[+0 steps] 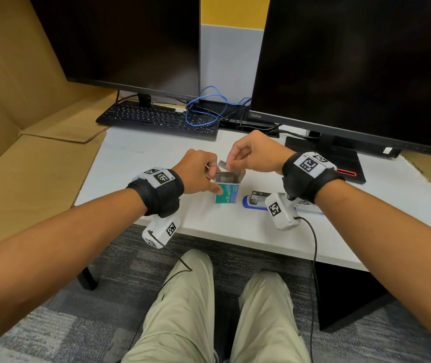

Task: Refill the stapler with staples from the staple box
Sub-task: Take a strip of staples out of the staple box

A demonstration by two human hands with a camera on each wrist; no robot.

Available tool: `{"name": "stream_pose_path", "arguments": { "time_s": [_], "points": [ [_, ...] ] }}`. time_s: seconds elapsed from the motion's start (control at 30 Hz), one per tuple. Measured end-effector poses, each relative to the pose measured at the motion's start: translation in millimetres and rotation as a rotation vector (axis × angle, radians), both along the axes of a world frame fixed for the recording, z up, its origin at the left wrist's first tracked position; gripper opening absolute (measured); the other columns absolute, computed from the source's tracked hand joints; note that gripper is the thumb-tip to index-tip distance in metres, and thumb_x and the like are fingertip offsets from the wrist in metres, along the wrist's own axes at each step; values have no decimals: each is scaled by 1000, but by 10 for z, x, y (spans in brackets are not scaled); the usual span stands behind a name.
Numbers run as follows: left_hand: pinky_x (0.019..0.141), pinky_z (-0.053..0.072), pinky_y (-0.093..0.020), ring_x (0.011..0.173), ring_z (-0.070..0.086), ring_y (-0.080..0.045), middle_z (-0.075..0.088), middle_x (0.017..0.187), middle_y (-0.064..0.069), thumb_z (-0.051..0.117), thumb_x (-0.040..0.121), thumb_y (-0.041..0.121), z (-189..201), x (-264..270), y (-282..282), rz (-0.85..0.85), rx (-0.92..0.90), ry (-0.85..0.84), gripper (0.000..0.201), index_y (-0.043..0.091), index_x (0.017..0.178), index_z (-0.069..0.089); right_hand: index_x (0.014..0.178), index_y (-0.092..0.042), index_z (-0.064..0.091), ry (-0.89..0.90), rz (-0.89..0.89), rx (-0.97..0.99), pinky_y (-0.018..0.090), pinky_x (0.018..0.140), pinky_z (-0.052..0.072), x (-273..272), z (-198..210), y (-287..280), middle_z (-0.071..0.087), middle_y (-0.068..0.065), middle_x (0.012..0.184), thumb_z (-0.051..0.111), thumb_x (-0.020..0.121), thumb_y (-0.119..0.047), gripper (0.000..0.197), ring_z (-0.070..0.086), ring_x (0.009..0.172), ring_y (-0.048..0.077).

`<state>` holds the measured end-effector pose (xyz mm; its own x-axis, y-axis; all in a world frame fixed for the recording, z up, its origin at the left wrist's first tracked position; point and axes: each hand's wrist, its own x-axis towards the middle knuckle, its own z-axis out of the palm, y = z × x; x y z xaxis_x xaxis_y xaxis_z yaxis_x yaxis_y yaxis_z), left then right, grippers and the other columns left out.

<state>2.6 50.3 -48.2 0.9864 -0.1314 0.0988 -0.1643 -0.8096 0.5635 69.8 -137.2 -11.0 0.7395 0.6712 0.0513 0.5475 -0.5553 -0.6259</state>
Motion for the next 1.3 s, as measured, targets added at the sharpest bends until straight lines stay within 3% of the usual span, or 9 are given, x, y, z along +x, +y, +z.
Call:
{"name": "stream_pose_path", "arguments": {
  "time_s": [0.1,0.23,0.4,0.53,0.73,0.87,0.97,1.1,1.3],
  "points": [
    [60,51,-25,88,66,-23,66,81,2,89,60,24,3,-5,-12,-13,21,-1,43,21,61,46,94,-5,76,57,-31,7,17,69,57,8,9,-32,78,4,88,77,83,-13,14,73,79,9],
    [63,53,-29,86,64,-23,69,84,-1,88,61,27,30,0,-25,-32,64,-15,39,20,65,51,91,-7,73,67,-36,-30,11,62,53,-14,46,-45,76,-6,76,76,83,-14,11,73,70,2],
    [73,58,-31,84,67,-17,71,88,3,87,63,31,122,-8,-27,-69,84,8,34,13,79,64,92,-9,74,26,-19,-87,31,79,60,-20,112,-74,78,5,87,82,77,-21,21,75,85,20],
    [71,58,-30,80,70,-14,67,88,8,88,62,30,232,-38,-11,-57,49,-37,39,15,91,67,99,-10,75,39,-21,-9,31,80,61,-52,175,-118,79,7,89,84,74,-19,28,75,85,21],
    [67,62,-43,76,71,-19,68,96,-3,85,66,5,261,-35,-39,-4,-140,-72,33,11,93,66,97,-11,76,-48,-56,-24,25,66,58,-77,270,-156,77,5,86,80,80,-20,20,74,74,18],
    [69,61,-32,81,72,-19,71,93,-7,80,70,-1,190,-51,-121,-62,-208,-18,28,7,93,66,100,-3,70,60,-88,-40,34,67,64,-84,252,-192,77,13,87,77,82,-12,20,77,72,21],
    [79,61,-33,89,74,-22,72,98,-11,76,74,-3,158,-42,-146,-82,-220,-24,26,4,97,66,104,2,66,182,-74,35,37,71,64,-140,190,-187,77,19,89,72,86,-8,22,78,79,26],
    [81,61,-34,90,73,-24,72,99,-13,71,76,-9,169,-31,-135,-77,-221,-14,29,3,102,66,105,2,64,235,-63,97,37,73,63,-173,94,-134,78,18,90,70,89,-11,22,78,84,25],
    [82,57,-30,92,65,-17,70,107,-7,69,80,5,117,-6,-50,69,-124,-154,30,8,110,65,104,1,61,269,-58,117,35,74,63,-158,11,-118,78,16,94,68,90,-14,22,77,89,22]
  ]
}}
